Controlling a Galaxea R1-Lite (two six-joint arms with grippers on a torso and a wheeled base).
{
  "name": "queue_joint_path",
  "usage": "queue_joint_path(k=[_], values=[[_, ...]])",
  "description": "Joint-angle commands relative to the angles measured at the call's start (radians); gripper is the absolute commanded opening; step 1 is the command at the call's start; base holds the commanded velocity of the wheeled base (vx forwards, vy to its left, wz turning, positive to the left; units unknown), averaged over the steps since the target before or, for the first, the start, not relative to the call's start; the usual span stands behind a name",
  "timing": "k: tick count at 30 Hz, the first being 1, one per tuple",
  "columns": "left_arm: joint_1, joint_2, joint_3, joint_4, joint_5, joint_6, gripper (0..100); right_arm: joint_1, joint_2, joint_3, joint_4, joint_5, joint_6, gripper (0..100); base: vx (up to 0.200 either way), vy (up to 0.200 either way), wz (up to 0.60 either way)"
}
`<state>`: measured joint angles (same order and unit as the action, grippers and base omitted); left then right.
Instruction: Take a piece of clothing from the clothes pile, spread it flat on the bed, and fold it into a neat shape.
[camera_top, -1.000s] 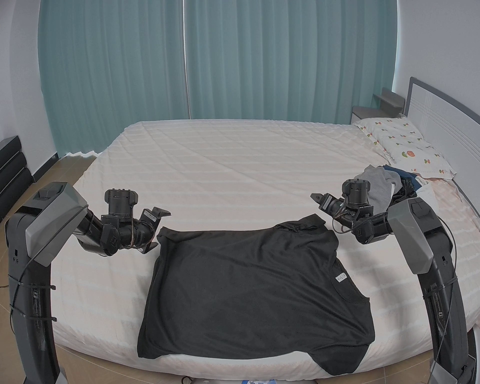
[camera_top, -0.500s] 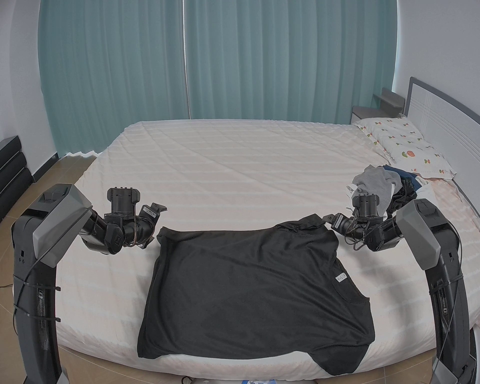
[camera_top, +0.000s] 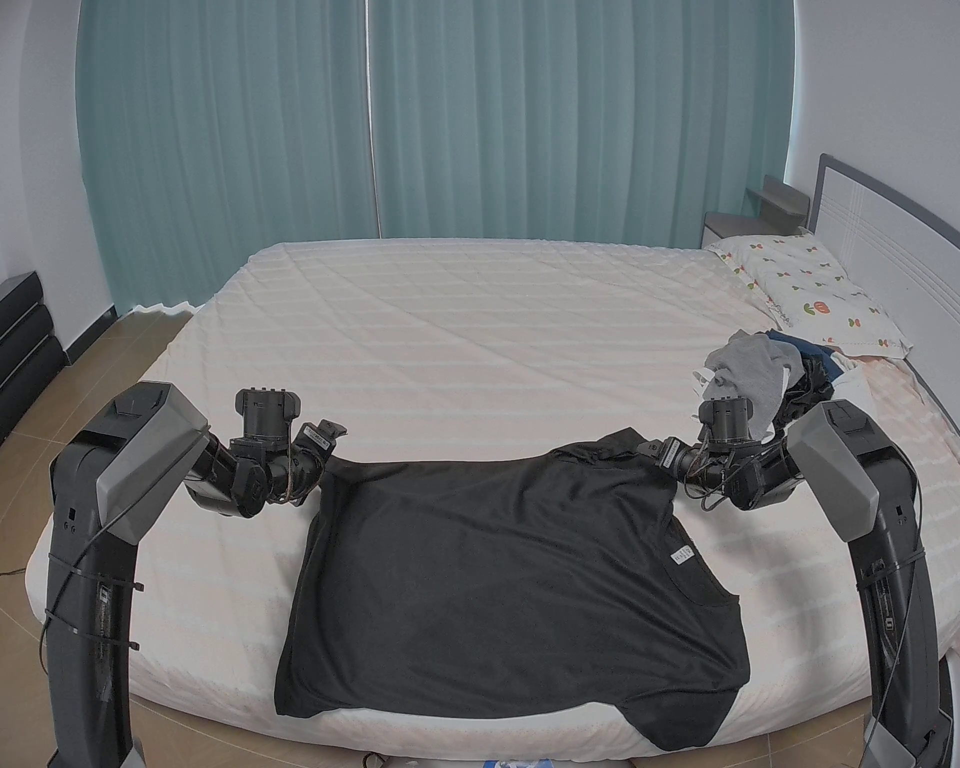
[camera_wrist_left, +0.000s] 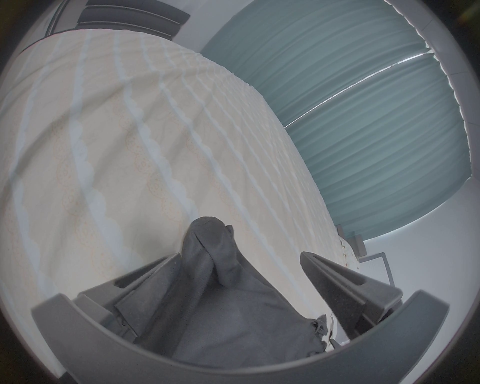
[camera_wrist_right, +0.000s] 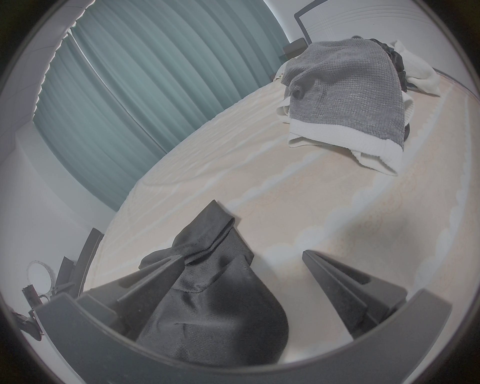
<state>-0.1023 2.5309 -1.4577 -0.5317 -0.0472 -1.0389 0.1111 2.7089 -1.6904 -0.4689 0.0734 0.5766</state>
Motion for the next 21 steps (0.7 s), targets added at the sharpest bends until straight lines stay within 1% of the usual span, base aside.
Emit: queue_joint_path(k=[1, 2, 5, 9, 11, 14, 16, 17, 21], values=[[-0.002, 0.040, -0.023, 0.001, 0.007, 0.013, 100, 0.012, 0.008, 0.000, 0.000, -0.001, -0.001, 100, 0.000, 0.000, 0.00], [-0.002, 0.045, -0.035, 0.004, 0.017, 0.014, 100, 0.013, 0.009, 0.000, 0.000, -0.001, -0.001, 0, 0.000, 0.000, 0.00], [-0.004, 0.055, -0.046, 0.009, 0.020, 0.016, 100, 0.019, 0.012, -0.002, -0.002, -0.003, -0.001, 0, 0.000, 0.000, 0.00], [-0.007, 0.062, -0.079, 0.061, 0.024, 0.020, 100, 0.019, 0.012, -0.005, -0.004, -0.003, -0.001, 0, 0.000, 0.000, 0.00], [-0.007, 0.080, -0.125, 0.113, 0.055, 0.020, 100, 0.018, 0.006, -0.005, -0.017, -0.003, 0.003, 0, 0.000, 0.000, 0.00], [-0.010, 0.108, -0.176, 0.141, 0.099, 0.020, 100, 0.012, -0.001, 0.000, -0.050, -0.007, 0.006, 0, 0.000, 0.000, 0.00], [-0.010, 0.117, -0.193, 0.156, 0.115, 0.020, 100, 0.009, -0.012, 0.003, -0.057, -0.009, 0.011, 0, 0.000, 0.000, 0.00], [-0.010, 0.117, -0.198, 0.164, 0.115, 0.020, 0, 0.006, -0.020, 0.011, -0.059, -0.009, 0.012, 0, 0.000, 0.000, 0.00], [-0.010, 0.117, -0.199, 0.168, 0.116, 0.020, 0, 0.004, -0.034, 0.031, -0.066, -0.009, 0.014, 0, 0.000, 0.000, 0.00]])
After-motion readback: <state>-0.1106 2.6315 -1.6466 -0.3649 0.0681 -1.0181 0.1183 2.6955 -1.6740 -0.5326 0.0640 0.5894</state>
